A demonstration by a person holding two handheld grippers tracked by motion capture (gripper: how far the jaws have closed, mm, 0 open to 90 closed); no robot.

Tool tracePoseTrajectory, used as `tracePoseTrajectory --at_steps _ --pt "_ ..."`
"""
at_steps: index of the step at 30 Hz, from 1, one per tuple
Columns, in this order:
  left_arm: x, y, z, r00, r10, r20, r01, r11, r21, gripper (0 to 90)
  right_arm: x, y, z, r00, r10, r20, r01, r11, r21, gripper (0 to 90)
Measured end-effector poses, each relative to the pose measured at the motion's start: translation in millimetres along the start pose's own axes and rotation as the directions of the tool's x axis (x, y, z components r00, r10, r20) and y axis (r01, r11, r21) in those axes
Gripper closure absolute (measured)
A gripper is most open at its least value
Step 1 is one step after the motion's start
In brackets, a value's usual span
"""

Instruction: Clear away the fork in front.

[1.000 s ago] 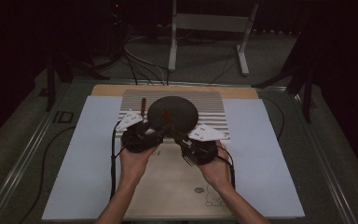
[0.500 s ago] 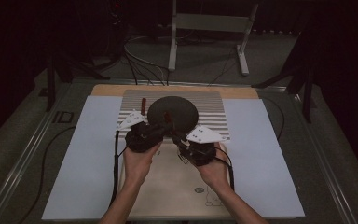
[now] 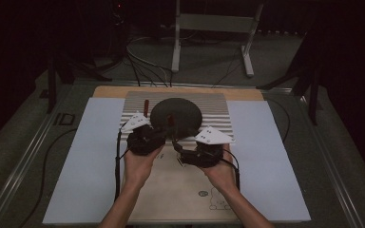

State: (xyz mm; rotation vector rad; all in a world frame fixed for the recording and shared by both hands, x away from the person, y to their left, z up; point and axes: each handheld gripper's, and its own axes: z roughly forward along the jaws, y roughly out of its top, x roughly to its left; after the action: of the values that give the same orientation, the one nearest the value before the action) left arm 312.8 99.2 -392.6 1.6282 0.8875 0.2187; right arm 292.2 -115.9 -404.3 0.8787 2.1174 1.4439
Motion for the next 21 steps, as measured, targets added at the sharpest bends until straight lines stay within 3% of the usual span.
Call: tracePoseTrajectory --at_steps 4,9,21 --pt "0.6 1.5 -1.6 1.0 0.008 -0.004 -0.008 0.9999 0.013 81.0 -3.1 -0.5 -1.3 0.9999 0.011 0.004 -0.011 1.0 0.009 14.3" --pt "3.3 3.5 -4.5 0.9999 0.008 -0.007 -0.008 0.9997 0.023 80.9 -9.5 -3.7 -5.1 0.9997 0.022 0.004 -0.022 1.0 0.011 13.5" --pt "16.1 6.5 -15.3 0.9998 -0.022 -0.004 0.022 0.9978 0.063 80.9 -37.8 -19.7 -23.9 0.9951 0.058 0.08 -0.059 0.998 0.007 11.9"
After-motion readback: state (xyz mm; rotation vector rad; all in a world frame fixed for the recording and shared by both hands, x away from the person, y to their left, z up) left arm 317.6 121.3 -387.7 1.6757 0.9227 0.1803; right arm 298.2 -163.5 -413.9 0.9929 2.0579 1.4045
